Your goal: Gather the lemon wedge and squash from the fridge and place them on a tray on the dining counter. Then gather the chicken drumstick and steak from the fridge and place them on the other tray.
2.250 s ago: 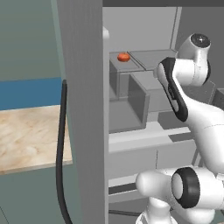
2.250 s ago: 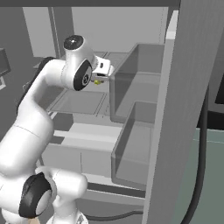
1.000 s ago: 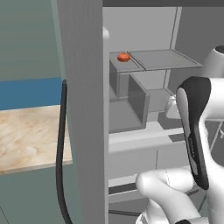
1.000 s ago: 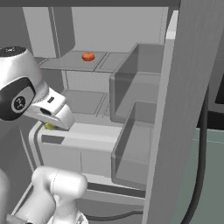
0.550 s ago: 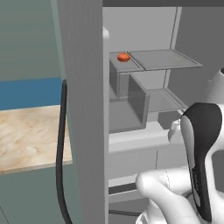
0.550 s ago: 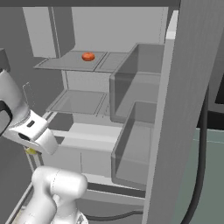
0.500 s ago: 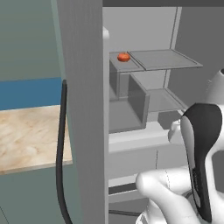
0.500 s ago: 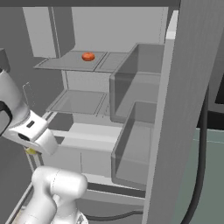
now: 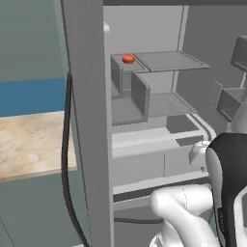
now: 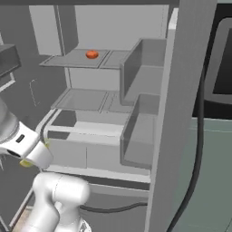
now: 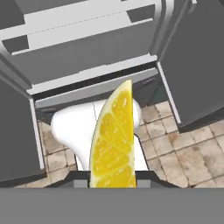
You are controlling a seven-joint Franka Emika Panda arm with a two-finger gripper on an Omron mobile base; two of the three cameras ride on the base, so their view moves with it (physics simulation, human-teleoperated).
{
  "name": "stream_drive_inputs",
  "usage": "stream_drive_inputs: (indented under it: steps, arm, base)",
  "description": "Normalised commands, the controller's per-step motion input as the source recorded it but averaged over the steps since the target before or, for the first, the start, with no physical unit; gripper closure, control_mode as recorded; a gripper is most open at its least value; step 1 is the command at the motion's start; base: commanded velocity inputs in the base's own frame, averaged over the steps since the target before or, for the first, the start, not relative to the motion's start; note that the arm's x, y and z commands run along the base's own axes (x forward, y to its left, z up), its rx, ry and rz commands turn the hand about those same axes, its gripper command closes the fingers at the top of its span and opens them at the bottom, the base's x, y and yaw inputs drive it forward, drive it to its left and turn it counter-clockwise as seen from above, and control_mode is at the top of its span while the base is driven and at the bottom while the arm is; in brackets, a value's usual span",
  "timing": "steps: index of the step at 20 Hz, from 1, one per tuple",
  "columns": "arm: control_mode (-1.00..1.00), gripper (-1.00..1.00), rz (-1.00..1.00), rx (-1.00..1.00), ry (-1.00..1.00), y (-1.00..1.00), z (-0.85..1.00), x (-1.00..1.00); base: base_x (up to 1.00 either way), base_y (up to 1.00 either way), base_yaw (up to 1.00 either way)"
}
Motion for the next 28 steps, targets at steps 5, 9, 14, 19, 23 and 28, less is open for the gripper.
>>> stream_drive_inputs:
  steps: [5, 9, 14, 19, 23, 28]
  arm:
    - [1.00, 1.00, 0.00, 0.00, 0.00, 0.00, 0.00, 0.00]
    - [1.00, 1.00, 0.00, 0.00, 0.00, 0.00, 0.00, 0.00]
    - [1.00, 1.00, 0.00, 0.00, 0.00, 0.00, 0.00, 0.00]
    - [1.00, 1.00, 0.00, 0.00, 0.00, 0.00, 0.00, 0.00]
    - [1.00, 1.00, 0.00, 0.00, 0.00, 0.00, 0.00, 0.00]
    - [1.00, 1.00, 0.00, 0.00, 0.00, 0.00, 0.00, 0.00]
  base:
    - [-0.75, 0.14, -0.35]
    - [-0.34, 0.02, -0.53]
    - [-0.33, 0.00, -0.64]
    - [-0.28, 0.00, -0.67]
    - [-0.21, 0.00, -0.67]
    - [-0.02, 0.00, -0.67]
